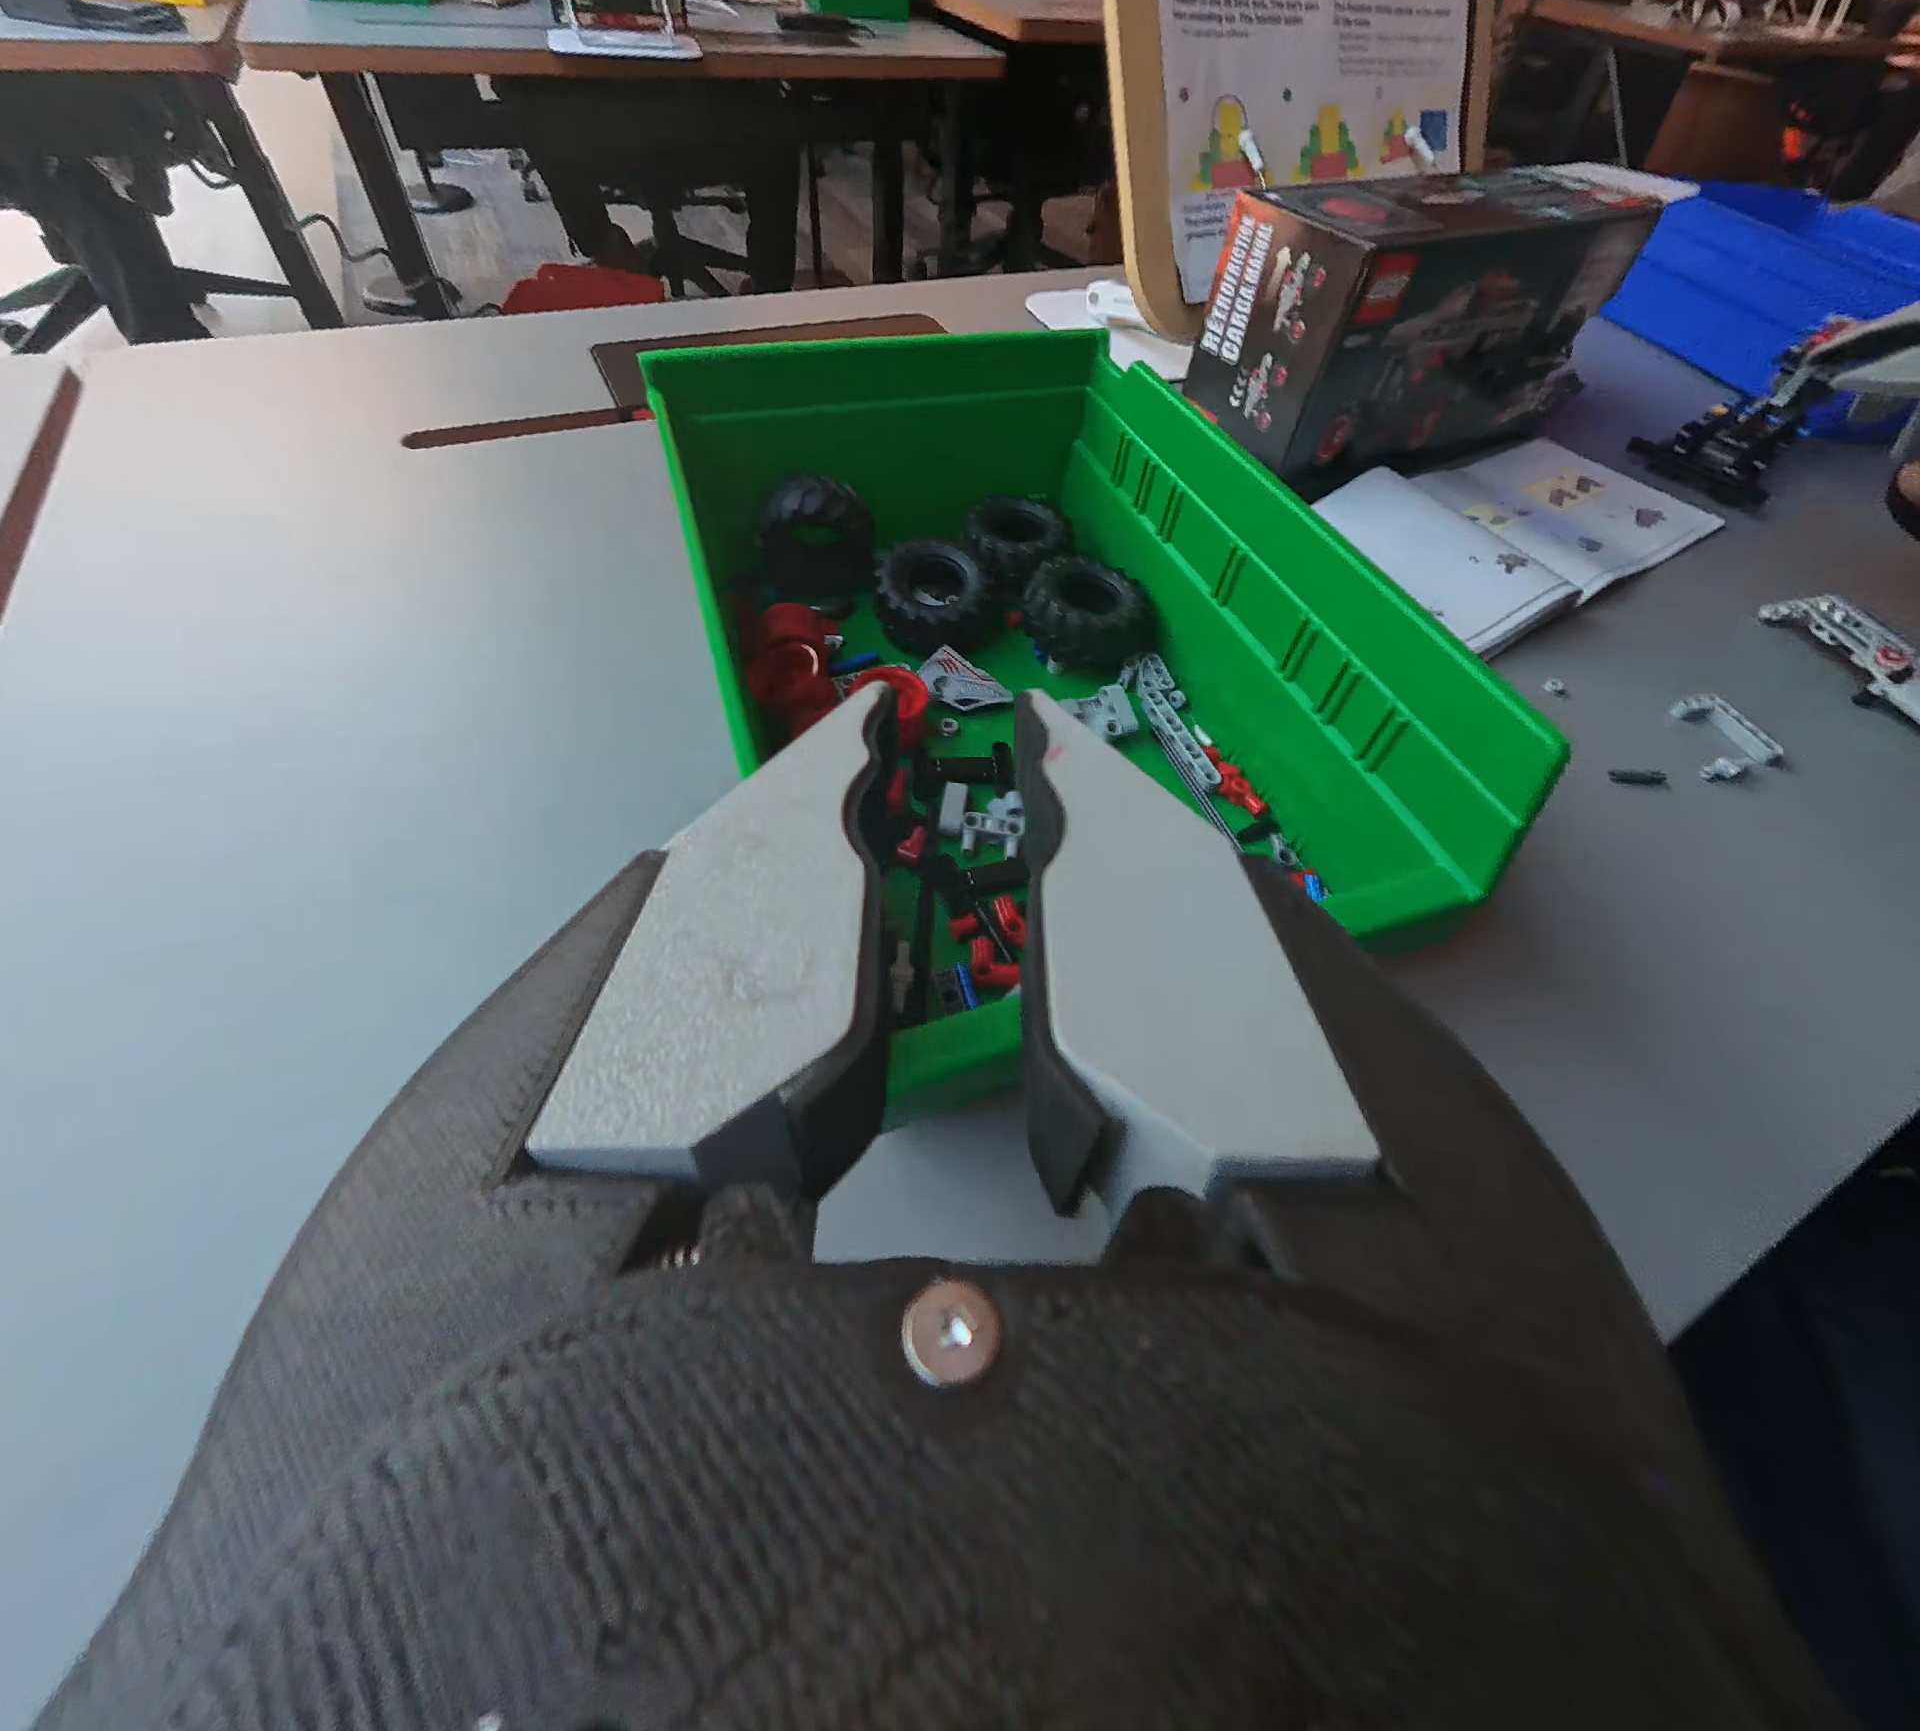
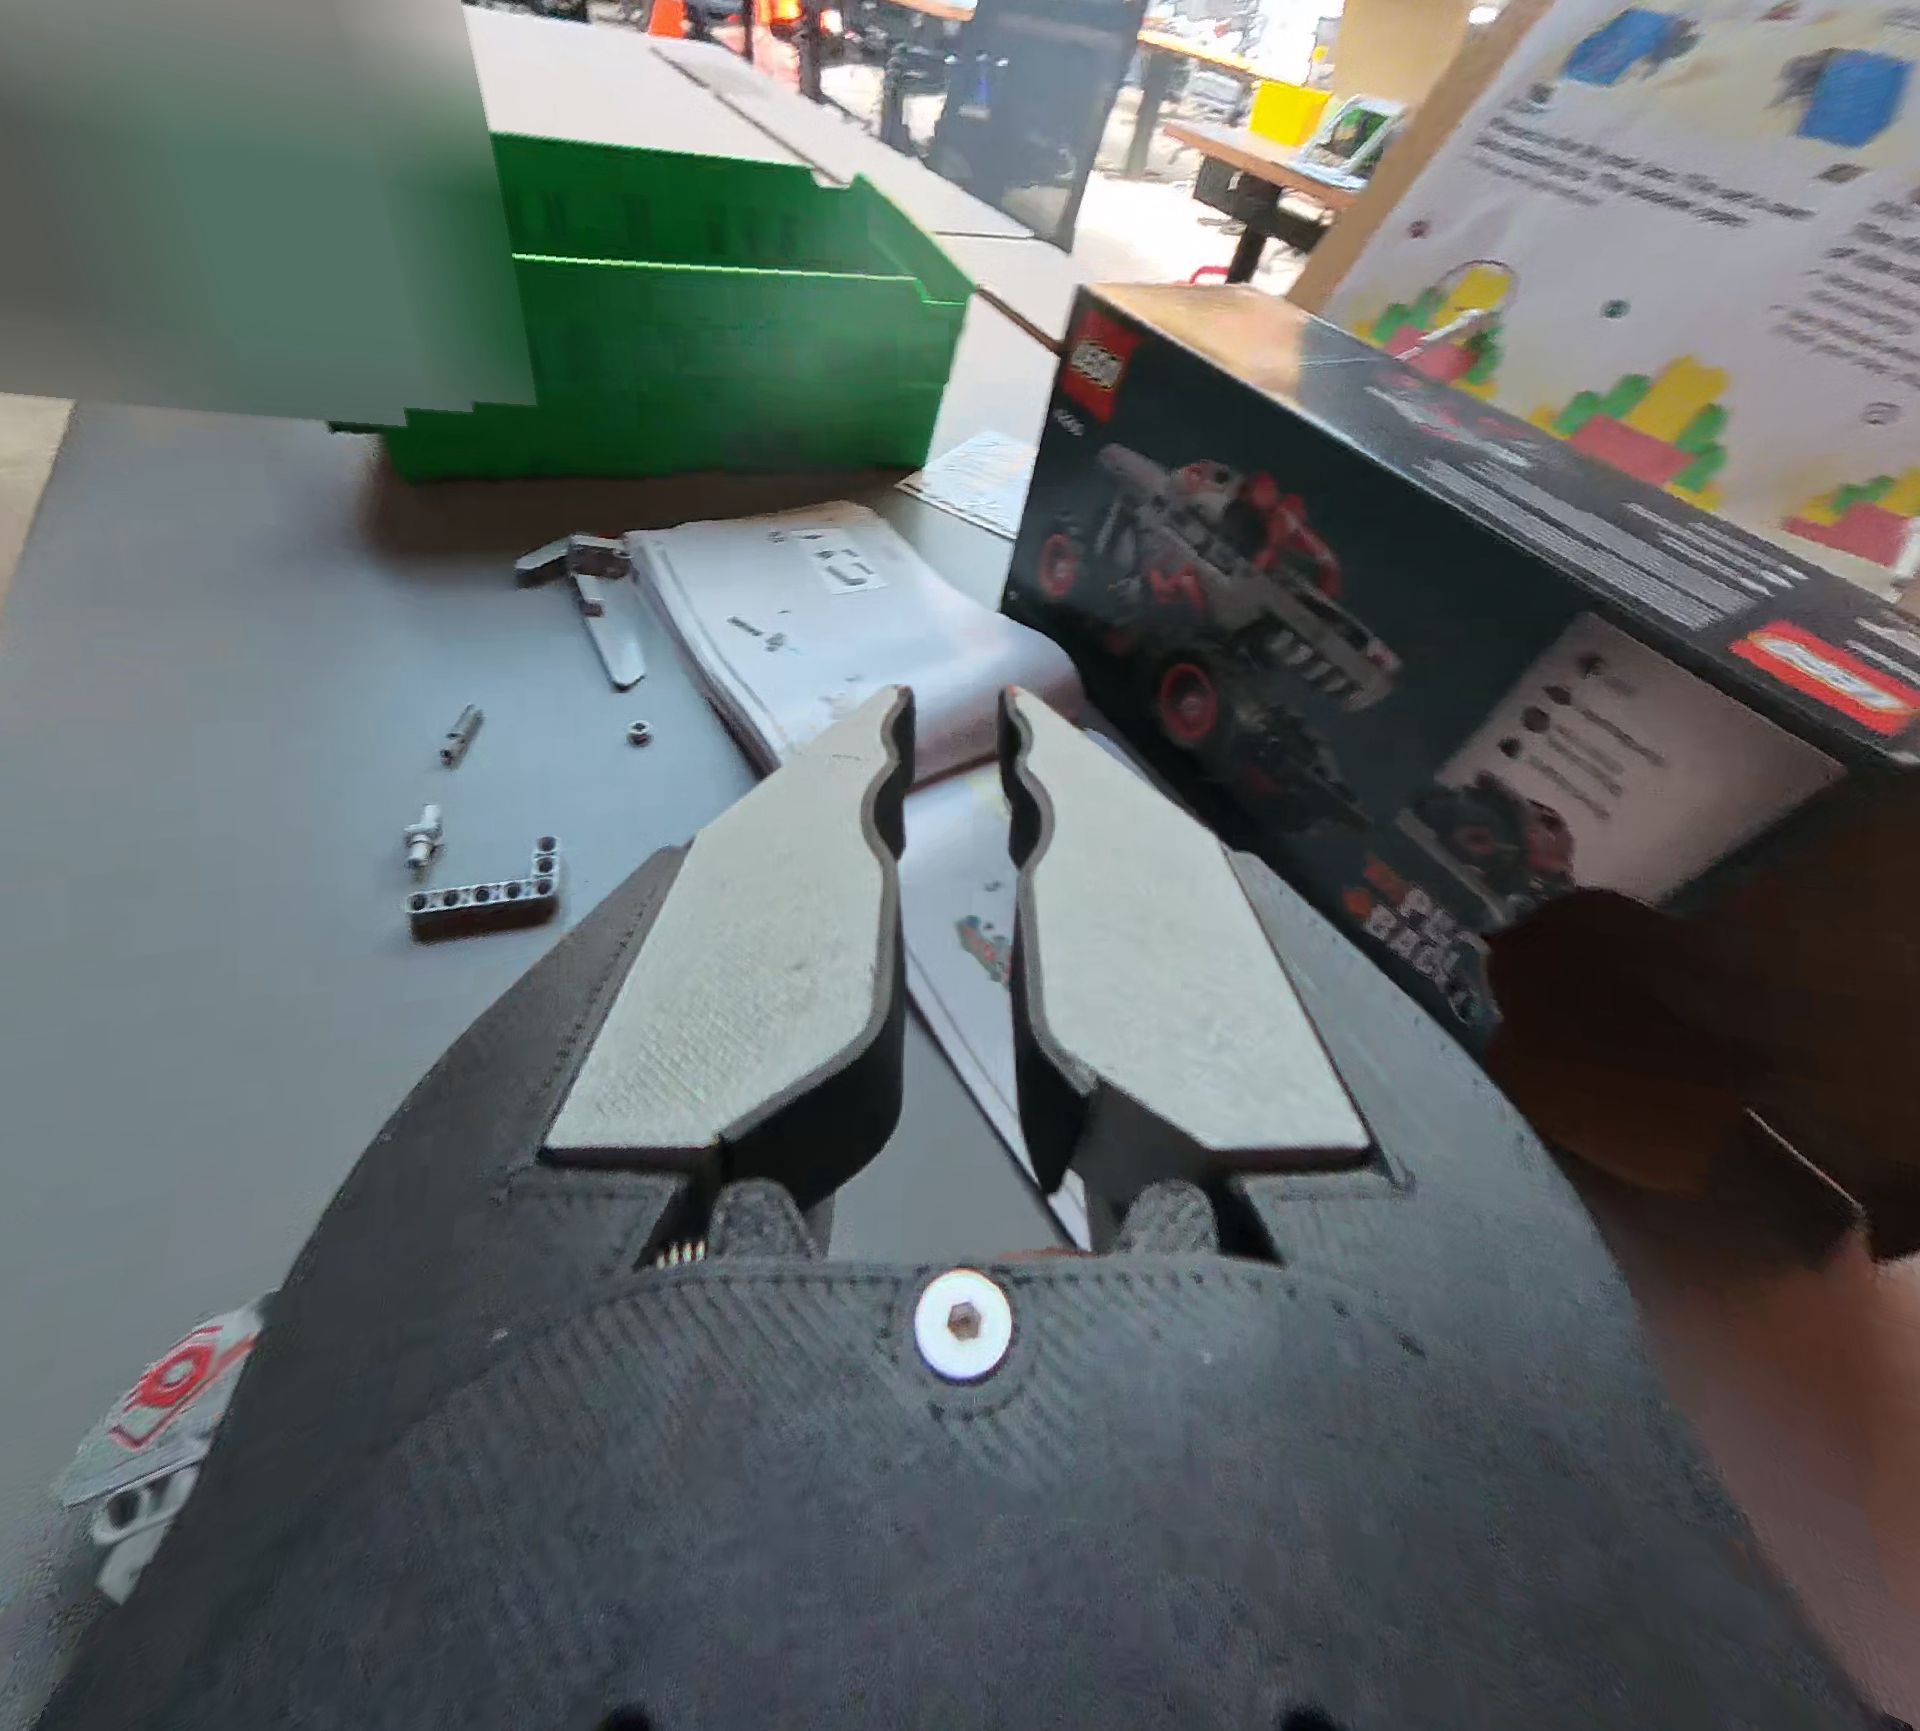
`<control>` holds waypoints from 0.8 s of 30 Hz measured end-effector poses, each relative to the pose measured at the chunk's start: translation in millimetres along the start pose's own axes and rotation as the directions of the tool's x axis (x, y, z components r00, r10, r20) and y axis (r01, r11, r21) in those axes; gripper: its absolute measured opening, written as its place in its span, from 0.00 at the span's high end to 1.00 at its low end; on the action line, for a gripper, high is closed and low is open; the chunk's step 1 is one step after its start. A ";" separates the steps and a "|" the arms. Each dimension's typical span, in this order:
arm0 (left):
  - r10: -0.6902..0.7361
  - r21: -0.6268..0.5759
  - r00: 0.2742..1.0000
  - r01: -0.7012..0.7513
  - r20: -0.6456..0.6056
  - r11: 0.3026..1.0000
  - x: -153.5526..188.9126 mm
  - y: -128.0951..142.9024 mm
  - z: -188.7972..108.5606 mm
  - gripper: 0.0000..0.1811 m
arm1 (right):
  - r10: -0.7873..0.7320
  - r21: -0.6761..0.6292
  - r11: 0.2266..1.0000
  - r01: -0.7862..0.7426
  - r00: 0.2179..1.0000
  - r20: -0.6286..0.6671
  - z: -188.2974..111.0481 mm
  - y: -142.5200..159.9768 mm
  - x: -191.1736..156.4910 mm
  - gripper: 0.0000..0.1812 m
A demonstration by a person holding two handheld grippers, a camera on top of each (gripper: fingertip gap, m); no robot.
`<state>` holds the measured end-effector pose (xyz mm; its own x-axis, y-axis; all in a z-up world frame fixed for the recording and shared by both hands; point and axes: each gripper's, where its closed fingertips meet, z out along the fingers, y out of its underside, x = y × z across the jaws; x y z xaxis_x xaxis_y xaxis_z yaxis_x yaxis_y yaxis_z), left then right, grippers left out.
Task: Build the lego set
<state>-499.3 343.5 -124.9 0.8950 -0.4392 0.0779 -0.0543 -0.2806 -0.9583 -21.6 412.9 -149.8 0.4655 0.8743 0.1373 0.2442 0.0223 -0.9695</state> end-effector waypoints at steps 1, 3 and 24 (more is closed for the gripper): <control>-0.017 0.021 1.000 0.017 -0.001 1.000 -4.5 -1.7 0.4 0.89 | 0.026 0.009 1.000 -0.026 1.000 -0.008 -2.5 1.1 5.8 0.93; -0.041 0.065 0.999 0.042 -0.014 0.997 -10.0 -5.7 0.2 0.89 | 0.056 0.023 0.998 -0.056 0.998 -0.017 -6.3 0.7 13.8 0.93; -0.025 0.146 0.972 -0.010 0.234 0.989 -110.6 27.9 2.4 0.86 | -0.043 0.081 0.995 0.050 0.995 -0.090 17.2 -23.1 37.5 0.89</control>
<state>-598.7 386.3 -161.0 0.9747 -0.2205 0.0354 0.0022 -0.1491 -0.9888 -24.4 453.5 -125.8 0.5295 0.8252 0.1966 0.1975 0.1054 -0.9746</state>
